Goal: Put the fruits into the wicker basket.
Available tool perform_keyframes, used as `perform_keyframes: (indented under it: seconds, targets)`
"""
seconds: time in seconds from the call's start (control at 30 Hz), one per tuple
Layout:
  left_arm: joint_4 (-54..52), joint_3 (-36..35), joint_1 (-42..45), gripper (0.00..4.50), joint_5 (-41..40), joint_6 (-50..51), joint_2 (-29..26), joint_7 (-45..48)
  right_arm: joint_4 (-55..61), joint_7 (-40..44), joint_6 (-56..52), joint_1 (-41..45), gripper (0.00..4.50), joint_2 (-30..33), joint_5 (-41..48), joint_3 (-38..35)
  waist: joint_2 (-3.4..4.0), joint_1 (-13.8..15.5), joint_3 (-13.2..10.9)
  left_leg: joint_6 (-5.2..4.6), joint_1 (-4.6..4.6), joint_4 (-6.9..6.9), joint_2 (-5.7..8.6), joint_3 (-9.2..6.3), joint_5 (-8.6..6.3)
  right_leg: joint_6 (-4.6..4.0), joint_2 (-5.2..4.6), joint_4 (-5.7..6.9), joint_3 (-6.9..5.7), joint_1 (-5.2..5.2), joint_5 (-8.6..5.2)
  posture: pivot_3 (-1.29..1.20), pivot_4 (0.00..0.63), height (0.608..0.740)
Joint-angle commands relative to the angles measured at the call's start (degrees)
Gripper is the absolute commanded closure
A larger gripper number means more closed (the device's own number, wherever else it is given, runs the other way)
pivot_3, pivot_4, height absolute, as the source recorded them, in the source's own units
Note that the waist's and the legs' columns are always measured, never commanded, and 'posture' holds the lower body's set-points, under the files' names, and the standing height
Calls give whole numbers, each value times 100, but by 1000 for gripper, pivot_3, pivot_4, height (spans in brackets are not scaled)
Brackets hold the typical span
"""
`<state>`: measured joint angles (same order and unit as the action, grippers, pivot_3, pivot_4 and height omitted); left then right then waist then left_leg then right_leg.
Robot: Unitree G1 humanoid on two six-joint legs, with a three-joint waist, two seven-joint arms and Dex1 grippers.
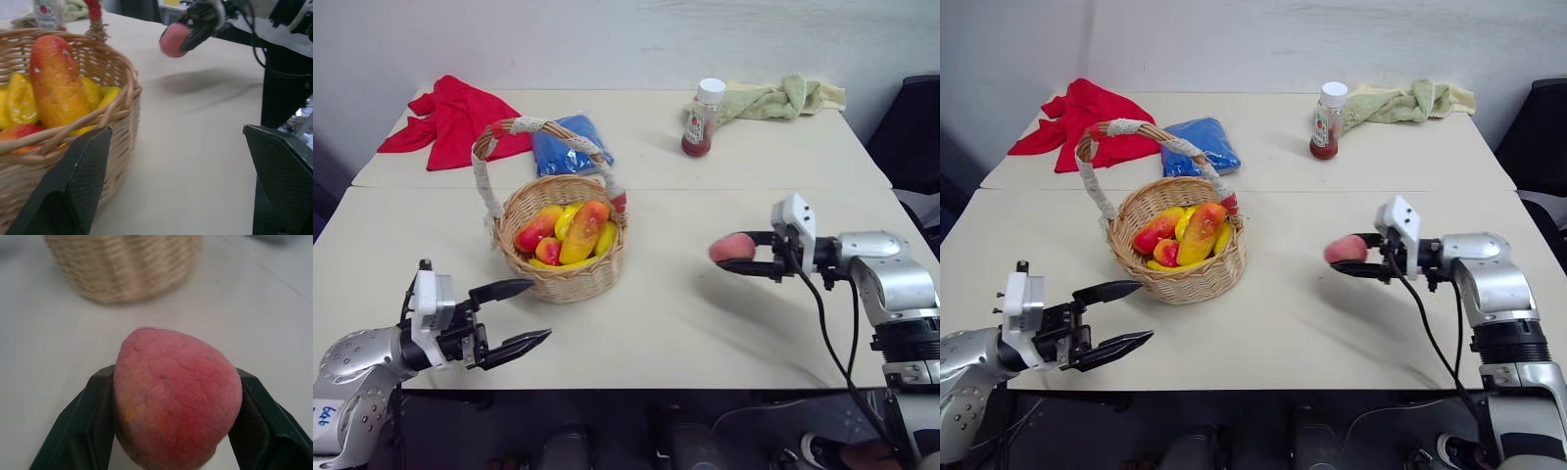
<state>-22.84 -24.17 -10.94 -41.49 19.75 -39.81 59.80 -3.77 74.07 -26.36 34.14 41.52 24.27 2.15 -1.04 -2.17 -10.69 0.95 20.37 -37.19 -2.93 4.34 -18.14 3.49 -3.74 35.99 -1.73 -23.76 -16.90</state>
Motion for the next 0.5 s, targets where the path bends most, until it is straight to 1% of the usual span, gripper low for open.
perform_keyframes:
  seconds: [0.03,0.07,0.13,0.17,0.2,0.23,0.33,0.4,0.47,0.5]
  targets:
    - [-193,-411,-333,0,-160,-148,165,-127,1306,-265,-750,359,1965,-547,694,311,0,5,0,3,2,1,0,-4,-2,-1,-1,-1,-4,0,0,0,150,740]
    - [-209,-497,-442,0,-190,-160,236,-175,1500,-519,-924,486,1965,-811,775,389,0,-23,0,5,2,0,0,-4,-4,-1,-1,-1,-3,-1,0,0,150,740]
    - [-262,-695,-694,0,-252,-180,400,-301,1781,-895,-870,815,1965,-1413,641,732,0,-29,0,9,3,0,0,-7,-6,-2,-6,1,-2,-3,-1,0,150,740]
    - [-308,-759,-789,0,-270,-172,454,-363,1704,-1367,-799,998,1965,-1809,450,791,0,-32,0,9,4,1,0,-8,-6,-4,-8,1,-4,-6,-2,0,150,740]
    - [-375,-817,-899,0,-299,-156,502,-421,1644,-1671,-878,1167,1965,-2118,382,887,-2,-37,1,9,5,2,2,-10,-6,-6,-13,1,-6,-8,-3,0,150,740]
    - [-424,-847,-967,0,-321,-144,525,-459,1596,-1875,-968,1266,1965,-2306,355,930,-3,-50,1,10,7,2,2,-12,-6,-8,-15,2,-9,-9,-4,0,150,740]
    - [-545,-915,-1157,0,-356,-140,607,-577,1255,-2249,-943,1493,1965,-2738,-147,1483,-13,-11,8,8,31,-1,16,-29,-4,-11,-41,2,-32,-25,-5,0,150,740]
    - [-583,-892,-1190,0,-341,-162,642,-642,941,-2505,-919,1612,1965,-2955,-403,1664,-22,3,13,1,70,-10,30,-44,-2,-12,-61,2,-48,-48,-6,0,150,740]
    - [-623,-853,-1190,0,-335,-170,673,-697,610,-2665,-675,1674,1250,-3107,-643,1730,-22,2,13,-4,100,-16,39,-44,3,-11,-69,8,-51,-72,-5,0,150,740]
    - [-644,-832,-1182,0,-336,-170,688,-727,484,-2689,-538,1679,1034,-3150,-713,1729,-22,0,13,-5,100,-16,41,-44,3,-11,-71,8,-50,-74,-5,0,150,740]
